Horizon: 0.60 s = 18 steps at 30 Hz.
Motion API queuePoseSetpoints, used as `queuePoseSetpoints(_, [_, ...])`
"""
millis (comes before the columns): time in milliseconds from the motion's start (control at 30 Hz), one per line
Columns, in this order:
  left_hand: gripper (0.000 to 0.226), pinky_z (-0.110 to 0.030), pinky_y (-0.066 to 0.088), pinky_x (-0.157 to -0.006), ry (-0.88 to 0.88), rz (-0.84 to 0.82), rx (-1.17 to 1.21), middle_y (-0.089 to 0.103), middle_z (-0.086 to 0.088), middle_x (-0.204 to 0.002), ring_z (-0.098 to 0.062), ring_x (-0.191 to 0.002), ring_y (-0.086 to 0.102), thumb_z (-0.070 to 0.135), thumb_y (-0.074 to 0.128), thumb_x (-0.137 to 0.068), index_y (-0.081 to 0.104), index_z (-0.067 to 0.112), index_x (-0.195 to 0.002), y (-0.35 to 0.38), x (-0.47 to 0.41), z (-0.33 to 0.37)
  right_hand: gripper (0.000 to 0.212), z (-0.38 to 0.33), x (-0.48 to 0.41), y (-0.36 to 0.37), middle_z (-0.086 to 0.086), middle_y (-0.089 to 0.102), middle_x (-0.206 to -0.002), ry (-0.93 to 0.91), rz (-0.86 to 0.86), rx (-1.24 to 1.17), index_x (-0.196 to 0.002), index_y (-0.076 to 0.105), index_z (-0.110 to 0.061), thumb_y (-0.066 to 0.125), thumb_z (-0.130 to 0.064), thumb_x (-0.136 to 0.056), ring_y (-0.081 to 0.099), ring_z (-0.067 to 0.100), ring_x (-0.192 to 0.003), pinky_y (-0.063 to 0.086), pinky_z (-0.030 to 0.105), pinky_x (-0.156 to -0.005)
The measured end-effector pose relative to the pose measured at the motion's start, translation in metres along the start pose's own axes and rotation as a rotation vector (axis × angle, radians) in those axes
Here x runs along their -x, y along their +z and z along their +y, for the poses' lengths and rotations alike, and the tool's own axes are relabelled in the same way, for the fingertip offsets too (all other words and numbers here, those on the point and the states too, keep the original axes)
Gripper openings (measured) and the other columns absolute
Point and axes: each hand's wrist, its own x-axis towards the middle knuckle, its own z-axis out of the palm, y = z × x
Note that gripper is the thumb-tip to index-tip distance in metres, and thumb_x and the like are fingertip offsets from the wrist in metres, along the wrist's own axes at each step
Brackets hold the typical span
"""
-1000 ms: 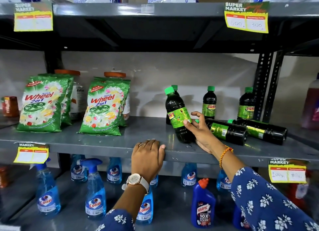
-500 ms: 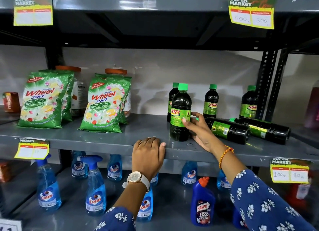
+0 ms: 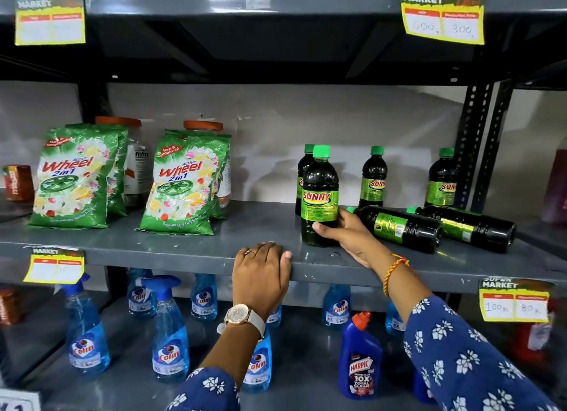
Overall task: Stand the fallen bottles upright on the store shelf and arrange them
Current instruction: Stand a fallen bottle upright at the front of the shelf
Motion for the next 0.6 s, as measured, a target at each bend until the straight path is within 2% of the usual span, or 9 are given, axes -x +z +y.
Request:
queuePoseSetpoints(67, [0.039, -0.036, 0.045, -0.082, 0.000, 0.001, 0.000, 0.071, -0.003, -0.088, -0.022, -0.079, 0.064, 0.033, 0.032, -0.091, 0.067, 0.016, -0.087, 0.000, 0.000, 0.000, 0.038, 0.002, -0.002, 0.002, 0.008, 0.061, -0.116, -0.016, 0.073, 0.068, -0.103, 0.053, -0.023, 0.073, -0.007, -0.074, 0.055, 0.022, -0.114, 0.041, 0.038, -0.104])
queuePoseSetpoints(200, [0.038, -0.036, 0.045, -0.081, -0.003, 0.004, -0.010, 0.071, -0.004, -0.086, -0.023, -0.078, 0.064, 0.032, 0.033, -0.091, 0.067, 0.015, -0.086, 0.000, 0.001, 0.001, 0.054, 0.003, -0.002, 0.002, 0.017, 0.057, -0.128, 0.017, 0.076, 0.029, -0.123, 0.046, -0.009, 0.070, -0.003, -0.075, 0.052, 0.027, -0.121, 0.040, 0.043, -0.106])
queuePoseSetpoints(367, [0.040, -0.038, 0.042, -0.084, -0.028, 0.000, -0.003, 0.071, -0.004, -0.087, -0.024, -0.079, 0.063, 0.033, 0.030, -0.091, 0.066, 0.015, -0.087, 0.003, 0.001, 0.001, 0.047, 0.004, -0.002, 0.002, 0.014, 0.060, -0.127, 0.007, 0.099, 0.119, -0.118, 0.054, -0.011, 0.072, -0.010, -0.075, 0.053, 0.025, -0.119, 0.039, 0.047, -0.107])
queuePoseSetpoints(600, [0.036, -0.037, 0.035, -0.080, -0.038, 0.014, -0.033, 0.069, -0.003, -0.082, -0.024, -0.075, 0.061, 0.030, 0.031, -0.091, 0.063, 0.017, -0.082, 0.002, 0.001, 0.004, 0.043, -0.005, 0.016, 0.004, 0.012, 0.063, -0.122, -0.033, 0.073, 0.235, -0.117, 0.057, -0.010, 0.072, -0.014, -0.076, 0.058, 0.024, -0.113, 0.043, 0.043, -0.103])
